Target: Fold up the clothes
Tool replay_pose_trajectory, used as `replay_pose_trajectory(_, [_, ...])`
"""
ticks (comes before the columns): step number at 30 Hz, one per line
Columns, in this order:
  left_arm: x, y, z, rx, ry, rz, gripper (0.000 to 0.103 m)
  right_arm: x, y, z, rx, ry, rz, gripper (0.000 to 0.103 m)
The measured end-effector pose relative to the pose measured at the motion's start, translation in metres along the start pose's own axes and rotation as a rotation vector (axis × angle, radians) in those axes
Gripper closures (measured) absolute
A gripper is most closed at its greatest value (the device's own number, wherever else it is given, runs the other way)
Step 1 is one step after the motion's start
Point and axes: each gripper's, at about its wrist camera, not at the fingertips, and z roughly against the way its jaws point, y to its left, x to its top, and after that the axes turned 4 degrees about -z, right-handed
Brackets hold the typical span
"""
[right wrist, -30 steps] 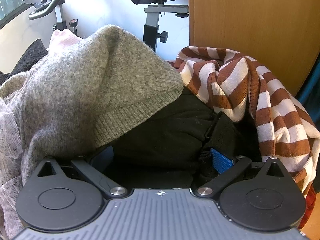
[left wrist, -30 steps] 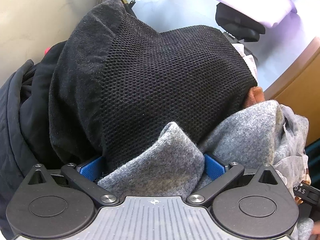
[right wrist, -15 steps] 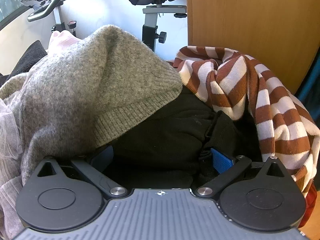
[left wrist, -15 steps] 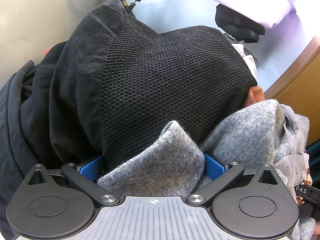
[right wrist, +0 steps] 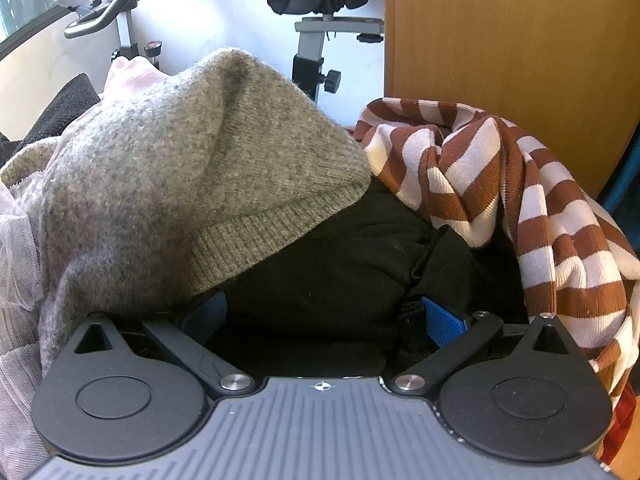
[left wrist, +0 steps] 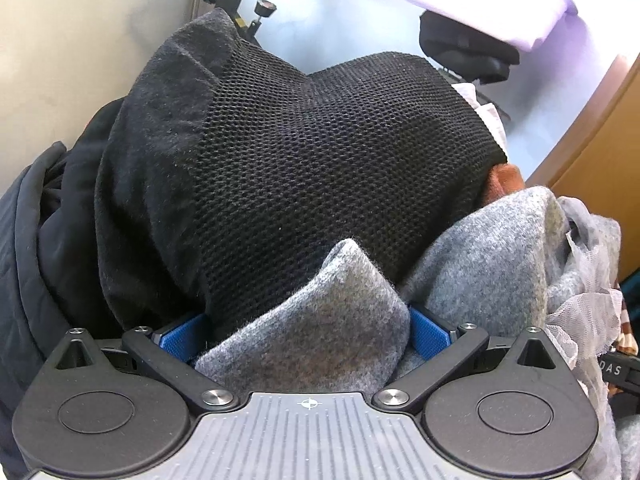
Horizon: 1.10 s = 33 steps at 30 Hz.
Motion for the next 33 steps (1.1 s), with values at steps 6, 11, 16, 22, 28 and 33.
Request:
replay_pose_trajectory(6, [-0.034, 0.04, 0.033, -0.019, 0.015, -0.006, 0.001, -0.002, -0.002, 0.002, 0.013, 0.003, 0.013, 0.0])
replay_pose_trajectory(11, [-0.044, 0.054, 0.048, -0.033, 0.025, -0.02, 0.001, -0.003, -0.003, 0.003, 0.016, 0.006, 0.019, 0.0])
replay_pose_trajectory(16, [-0.042, 0.052, 0.044, -0.033, 0.025, -0.025, 0.001, -0.005, -0.002, 0.003, 0.015, -0.005, 0.015, 0.0])
replay_pose_trajectory(22, [-0.081, 0.088, 0.09, -0.034, 0.001, 0.014, 0.001, 0.009, -0.006, 0.004, 0.02, 0.066, -0.045, 0.0])
replay_pose_trajectory(28, [-0.104, 0.104, 0.116, -0.026, -0.019, 0.054, 0.001, 0.02, -0.009, 0.0, 0.032, 0.131, -0.081, 0.0])
replay_pose_trajectory(33, [-0.099, 0.1, 0.143, -0.023, -0.145, 0.035, 0.004, 0.021, -0.011, 0.008, 0.023, 0.168, -0.111, 0.0])
